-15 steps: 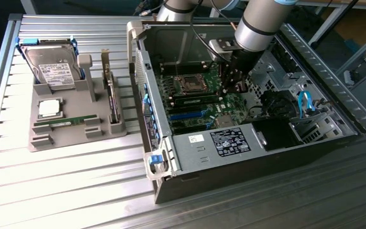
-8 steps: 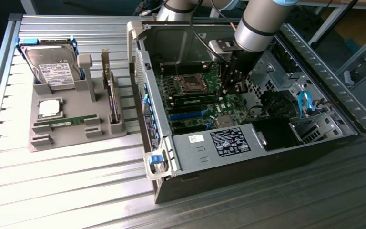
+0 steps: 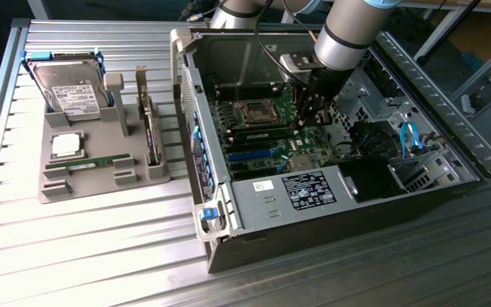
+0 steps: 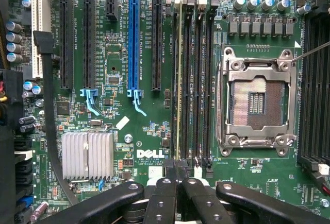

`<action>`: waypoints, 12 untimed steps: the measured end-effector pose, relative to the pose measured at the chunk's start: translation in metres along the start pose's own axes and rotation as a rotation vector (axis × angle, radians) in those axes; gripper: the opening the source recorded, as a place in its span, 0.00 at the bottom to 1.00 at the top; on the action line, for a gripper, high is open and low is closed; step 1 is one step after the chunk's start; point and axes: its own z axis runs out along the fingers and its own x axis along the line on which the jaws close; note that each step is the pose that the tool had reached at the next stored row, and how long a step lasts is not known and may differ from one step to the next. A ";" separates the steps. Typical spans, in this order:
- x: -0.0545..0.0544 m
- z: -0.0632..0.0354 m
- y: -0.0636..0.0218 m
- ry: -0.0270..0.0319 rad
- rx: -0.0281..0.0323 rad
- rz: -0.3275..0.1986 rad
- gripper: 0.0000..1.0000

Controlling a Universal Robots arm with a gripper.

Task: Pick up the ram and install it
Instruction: 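Press down the ram until it locks into place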

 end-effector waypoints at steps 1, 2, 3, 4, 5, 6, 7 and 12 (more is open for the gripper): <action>0.000 0.0003 0.0000 0.0000 0.0000 0.000 0.10; 0.000 0.0006 0.0000 0.0001 0.0000 0.000 0.10; 0.000 0.0008 0.0000 0.0002 -0.0001 0.000 0.10; 0.000 0.0008 0.0000 0.0002 -0.0001 0.000 0.10; 0.000 0.0008 0.0000 0.0002 -0.0001 0.000 0.10; 0.000 0.0008 0.0000 0.0002 -0.0001 0.000 0.10; 0.000 0.0009 0.0000 0.0000 0.0000 0.000 0.10; 0.000 0.0016 0.0000 0.0002 -0.0001 0.000 0.10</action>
